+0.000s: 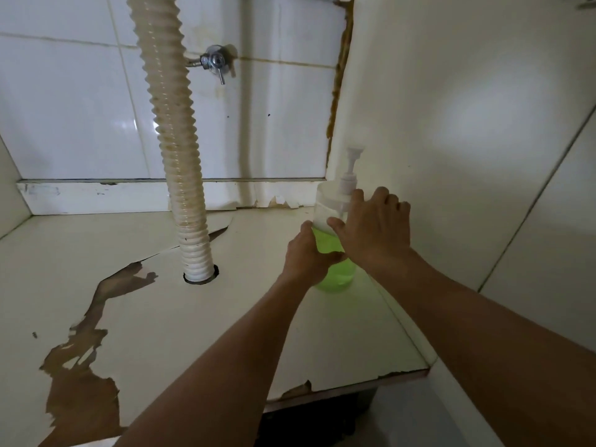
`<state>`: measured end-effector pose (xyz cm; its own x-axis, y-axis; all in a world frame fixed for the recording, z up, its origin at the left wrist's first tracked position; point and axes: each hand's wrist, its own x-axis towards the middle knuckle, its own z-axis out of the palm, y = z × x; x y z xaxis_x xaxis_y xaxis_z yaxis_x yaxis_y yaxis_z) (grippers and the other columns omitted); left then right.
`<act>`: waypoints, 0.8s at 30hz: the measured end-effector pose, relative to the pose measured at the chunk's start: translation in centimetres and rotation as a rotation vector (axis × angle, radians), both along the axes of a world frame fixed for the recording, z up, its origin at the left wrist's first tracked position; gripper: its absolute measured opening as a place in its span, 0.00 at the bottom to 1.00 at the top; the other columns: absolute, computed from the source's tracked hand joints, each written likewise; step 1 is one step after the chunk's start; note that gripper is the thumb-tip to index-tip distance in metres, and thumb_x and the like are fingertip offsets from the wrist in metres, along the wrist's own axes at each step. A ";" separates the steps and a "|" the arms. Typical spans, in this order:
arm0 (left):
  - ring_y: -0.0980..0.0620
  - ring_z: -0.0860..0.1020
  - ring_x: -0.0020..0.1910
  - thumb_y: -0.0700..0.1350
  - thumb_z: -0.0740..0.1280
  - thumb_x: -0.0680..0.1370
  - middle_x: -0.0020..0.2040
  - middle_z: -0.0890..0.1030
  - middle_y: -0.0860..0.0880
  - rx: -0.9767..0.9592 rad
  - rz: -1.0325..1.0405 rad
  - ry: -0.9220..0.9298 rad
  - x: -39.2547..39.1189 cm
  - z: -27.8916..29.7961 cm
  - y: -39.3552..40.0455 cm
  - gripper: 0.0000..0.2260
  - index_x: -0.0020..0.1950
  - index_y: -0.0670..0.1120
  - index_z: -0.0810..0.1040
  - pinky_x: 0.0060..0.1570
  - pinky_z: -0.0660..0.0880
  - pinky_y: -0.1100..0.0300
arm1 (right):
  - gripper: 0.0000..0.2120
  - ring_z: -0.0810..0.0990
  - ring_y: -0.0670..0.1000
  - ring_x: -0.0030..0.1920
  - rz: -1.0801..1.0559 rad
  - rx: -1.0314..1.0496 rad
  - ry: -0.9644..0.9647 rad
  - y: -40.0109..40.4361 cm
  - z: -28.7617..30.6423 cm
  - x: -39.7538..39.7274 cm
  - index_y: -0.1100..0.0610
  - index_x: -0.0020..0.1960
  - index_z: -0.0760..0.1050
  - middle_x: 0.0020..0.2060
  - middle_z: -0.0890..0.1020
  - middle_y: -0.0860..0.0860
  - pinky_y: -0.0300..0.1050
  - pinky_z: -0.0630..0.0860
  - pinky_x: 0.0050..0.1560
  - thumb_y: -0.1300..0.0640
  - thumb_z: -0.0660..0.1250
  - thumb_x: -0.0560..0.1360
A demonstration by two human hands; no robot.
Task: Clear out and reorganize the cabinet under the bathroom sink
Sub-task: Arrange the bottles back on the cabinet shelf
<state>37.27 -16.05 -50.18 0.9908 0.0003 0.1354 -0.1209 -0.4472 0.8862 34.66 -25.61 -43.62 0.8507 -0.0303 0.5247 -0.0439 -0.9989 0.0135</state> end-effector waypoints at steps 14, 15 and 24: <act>0.42 0.72 0.63 0.43 0.67 0.77 0.65 0.73 0.41 0.380 -0.126 0.112 0.1 2.1 0.1 0.28 0.73 0.41 0.58 0.55 0.71 0.54 | 0.17 0.78 0.56 0.57 -0.061 -0.109 0.263 0.9 2.7 1.3 0.64 0.64 0.68 0.58 0.78 0.58 0.47 0.70 0.51 0.55 0.58 0.80; 0.42 0.72 0.64 0.41 0.66 0.76 0.65 0.72 0.41 0.411 -0.126 0.089 -0.7 2.0 0.3 0.27 0.72 0.41 0.60 0.55 0.71 0.55 | 0.17 0.78 0.57 0.57 -0.046 0.006 0.316 0.9 3.1 0.7 0.63 0.64 0.67 0.58 0.77 0.58 0.47 0.70 0.49 0.54 0.59 0.80; 0.44 0.74 0.62 0.39 0.63 0.77 0.64 0.75 0.43 0.249 -0.023 -0.148 -14.2 1.3 2.7 0.20 0.69 0.43 0.69 0.63 0.71 0.53 | 0.13 0.83 0.51 0.45 0.309 0.741 0.374 -1.8 -1.6 -15.9 0.56 0.59 0.73 0.43 0.81 0.49 0.41 0.75 0.44 0.55 0.66 0.76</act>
